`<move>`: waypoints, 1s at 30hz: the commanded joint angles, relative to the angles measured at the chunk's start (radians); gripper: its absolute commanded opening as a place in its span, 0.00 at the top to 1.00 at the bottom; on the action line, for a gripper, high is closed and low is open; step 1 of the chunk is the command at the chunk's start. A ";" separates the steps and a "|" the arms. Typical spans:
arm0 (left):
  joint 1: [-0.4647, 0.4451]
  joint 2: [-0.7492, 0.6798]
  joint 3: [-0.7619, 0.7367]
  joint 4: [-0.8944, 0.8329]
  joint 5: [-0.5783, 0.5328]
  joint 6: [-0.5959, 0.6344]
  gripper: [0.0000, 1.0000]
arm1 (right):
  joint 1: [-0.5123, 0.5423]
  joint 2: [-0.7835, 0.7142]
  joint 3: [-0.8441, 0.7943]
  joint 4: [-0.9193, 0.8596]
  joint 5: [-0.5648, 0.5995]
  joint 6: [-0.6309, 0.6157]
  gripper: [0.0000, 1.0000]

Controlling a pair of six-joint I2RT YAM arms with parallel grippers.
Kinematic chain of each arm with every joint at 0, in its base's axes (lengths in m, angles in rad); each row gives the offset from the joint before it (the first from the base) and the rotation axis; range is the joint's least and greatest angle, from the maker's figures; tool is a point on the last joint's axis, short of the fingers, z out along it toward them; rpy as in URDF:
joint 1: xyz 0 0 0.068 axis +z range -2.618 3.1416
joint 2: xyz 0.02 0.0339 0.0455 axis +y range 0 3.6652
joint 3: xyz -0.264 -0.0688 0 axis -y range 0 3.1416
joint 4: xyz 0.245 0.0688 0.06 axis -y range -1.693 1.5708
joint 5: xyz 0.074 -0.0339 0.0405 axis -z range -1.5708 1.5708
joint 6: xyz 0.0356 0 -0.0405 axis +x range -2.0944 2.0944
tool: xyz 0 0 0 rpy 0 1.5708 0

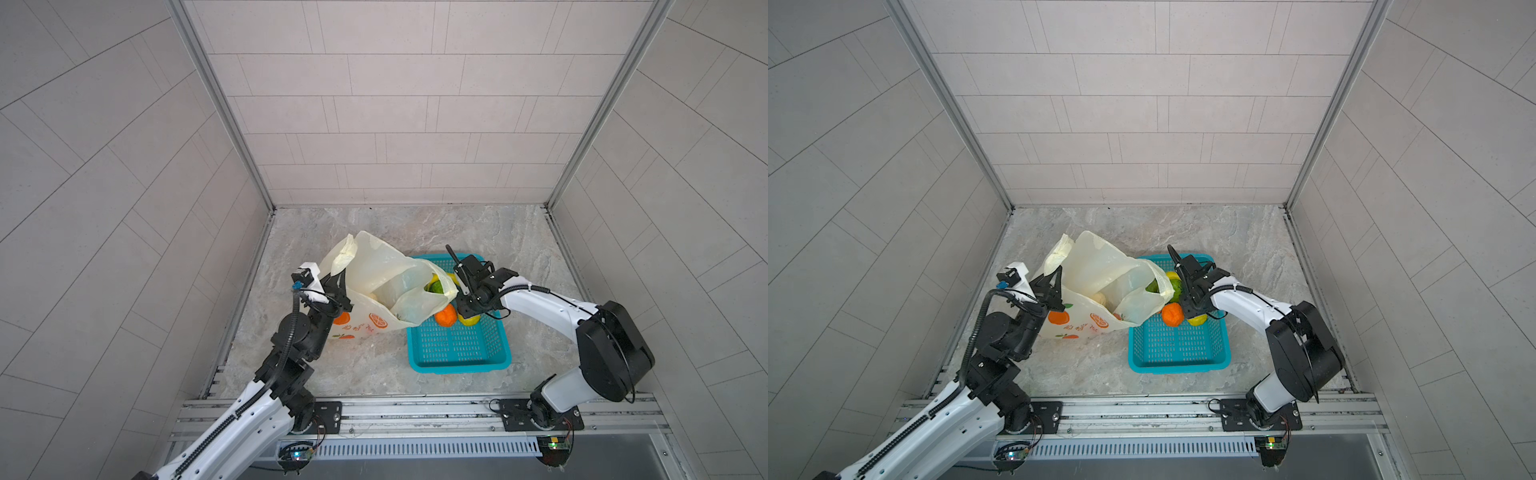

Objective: Place the fruits into the plastic bag
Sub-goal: 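Lower the right gripper onto the yellow lemon and grasp it, then carry the yellow lemon into the bag and open the right gripper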

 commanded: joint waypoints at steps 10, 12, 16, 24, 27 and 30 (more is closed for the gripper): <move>-0.004 -0.004 0.005 0.028 -0.006 0.009 1.00 | 0.007 -0.245 0.309 0.002 0.073 -0.096 0.67; -0.005 -0.006 0.004 0.026 -0.006 0.008 1.00 | 0.026 -0.257 0.381 0.059 0.023 -0.117 0.69; -0.004 -0.011 0.002 0.024 -0.007 0.009 1.00 | 0.141 -0.205 0.527 0.090 -0.065 -0.166 0.69; -0.004 -0.029 0.002 0.015 0.004 0.016 1.00 | 0.356 0.036 0.613 0.143 -0.298 -0.165 0.66; -0.004 -0.044 0.002 0.004 0.011 0.009 1.00 | 0.364 0.138 0.649 0.148 -0.319 -0.155 0.66; -0.004 -0.058 0.001 -0.006 0.011 -0.002 1.00 | 0.362 0.221 0.678 0.131 -0.276 -0.166 0.66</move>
